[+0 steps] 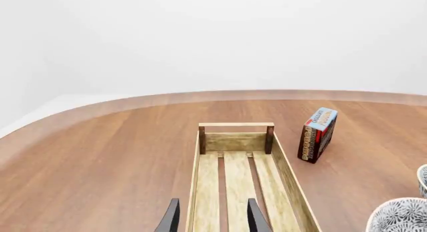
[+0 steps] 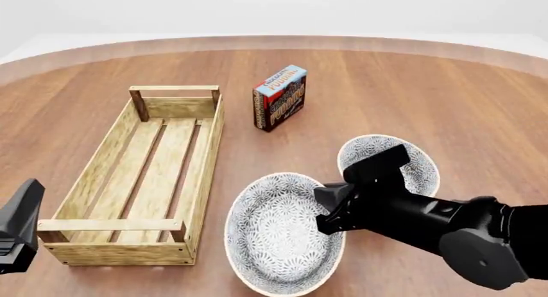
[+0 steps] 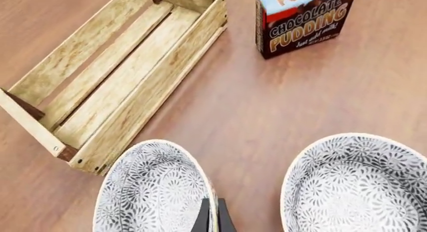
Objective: Stack the left bowl on the right bowl and place them in the tray.
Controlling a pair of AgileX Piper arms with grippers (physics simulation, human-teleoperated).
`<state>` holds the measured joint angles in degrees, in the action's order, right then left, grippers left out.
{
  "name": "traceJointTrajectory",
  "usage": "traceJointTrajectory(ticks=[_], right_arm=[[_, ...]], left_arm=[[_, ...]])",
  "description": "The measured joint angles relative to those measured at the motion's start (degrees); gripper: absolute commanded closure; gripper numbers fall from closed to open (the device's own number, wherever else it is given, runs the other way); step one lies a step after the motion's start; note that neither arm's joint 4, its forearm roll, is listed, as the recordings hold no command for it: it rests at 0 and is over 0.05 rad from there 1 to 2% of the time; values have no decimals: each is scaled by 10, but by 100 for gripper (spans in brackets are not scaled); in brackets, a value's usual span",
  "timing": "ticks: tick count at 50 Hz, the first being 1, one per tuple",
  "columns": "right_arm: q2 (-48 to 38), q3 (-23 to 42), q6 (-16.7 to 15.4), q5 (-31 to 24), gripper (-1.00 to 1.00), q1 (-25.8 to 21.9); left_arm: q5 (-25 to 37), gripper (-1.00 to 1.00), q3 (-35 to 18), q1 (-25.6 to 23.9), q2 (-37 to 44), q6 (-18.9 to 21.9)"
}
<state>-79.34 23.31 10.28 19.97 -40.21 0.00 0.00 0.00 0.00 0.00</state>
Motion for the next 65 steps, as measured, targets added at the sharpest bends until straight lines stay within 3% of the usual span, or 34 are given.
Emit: traceJointTrajectory(ticks=[32,65], right_arm=[[204,45,-12,-148,100,71],[218,93,38,-169,100,202]], left_arm=[[0,-100,0,0,0,0],[0,-100,0,0,0,0]])
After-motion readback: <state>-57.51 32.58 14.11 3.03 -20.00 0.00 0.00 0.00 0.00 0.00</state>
